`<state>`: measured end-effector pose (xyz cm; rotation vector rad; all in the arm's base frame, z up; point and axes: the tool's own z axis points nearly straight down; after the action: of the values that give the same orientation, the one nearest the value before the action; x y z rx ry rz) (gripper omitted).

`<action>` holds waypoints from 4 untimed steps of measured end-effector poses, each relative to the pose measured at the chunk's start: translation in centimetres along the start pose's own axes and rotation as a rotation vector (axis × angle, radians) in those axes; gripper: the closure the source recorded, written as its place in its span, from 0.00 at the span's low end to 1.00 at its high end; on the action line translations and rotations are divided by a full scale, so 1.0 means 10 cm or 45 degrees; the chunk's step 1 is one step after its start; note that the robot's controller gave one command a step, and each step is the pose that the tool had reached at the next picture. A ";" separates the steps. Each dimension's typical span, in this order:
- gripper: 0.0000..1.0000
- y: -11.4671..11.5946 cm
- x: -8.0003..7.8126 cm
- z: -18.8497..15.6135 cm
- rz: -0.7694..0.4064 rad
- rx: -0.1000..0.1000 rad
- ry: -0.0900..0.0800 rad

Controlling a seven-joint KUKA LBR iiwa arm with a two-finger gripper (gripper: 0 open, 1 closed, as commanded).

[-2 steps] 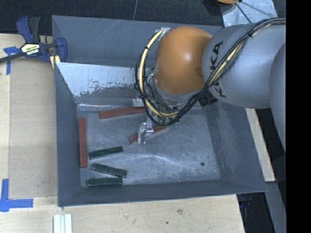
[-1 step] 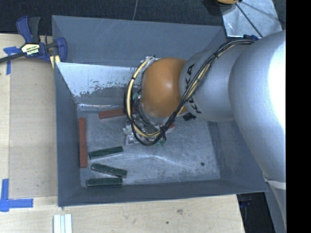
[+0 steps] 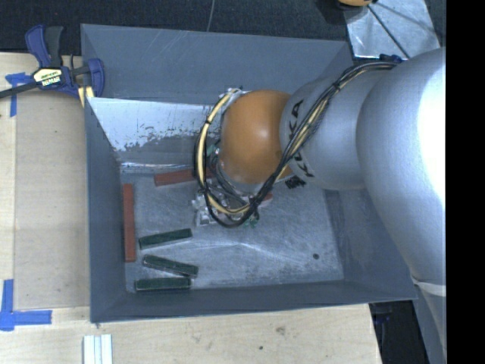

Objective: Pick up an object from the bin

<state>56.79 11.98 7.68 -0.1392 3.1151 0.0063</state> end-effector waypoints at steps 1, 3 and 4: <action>1.00 -0.01 0.00 -0.28 0.005 0.003 0.028; 0.00 0.00 -0.02 -0.62 0.008 0.003 0.029; 1.00 0.09 0.41 -0.04 -0.069 0.001 0.020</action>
Offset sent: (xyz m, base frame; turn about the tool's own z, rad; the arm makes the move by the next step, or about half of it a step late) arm -0.0020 0.0022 0.0336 0.0077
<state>52.63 12.50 7.98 -0.2247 3.1260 0.0024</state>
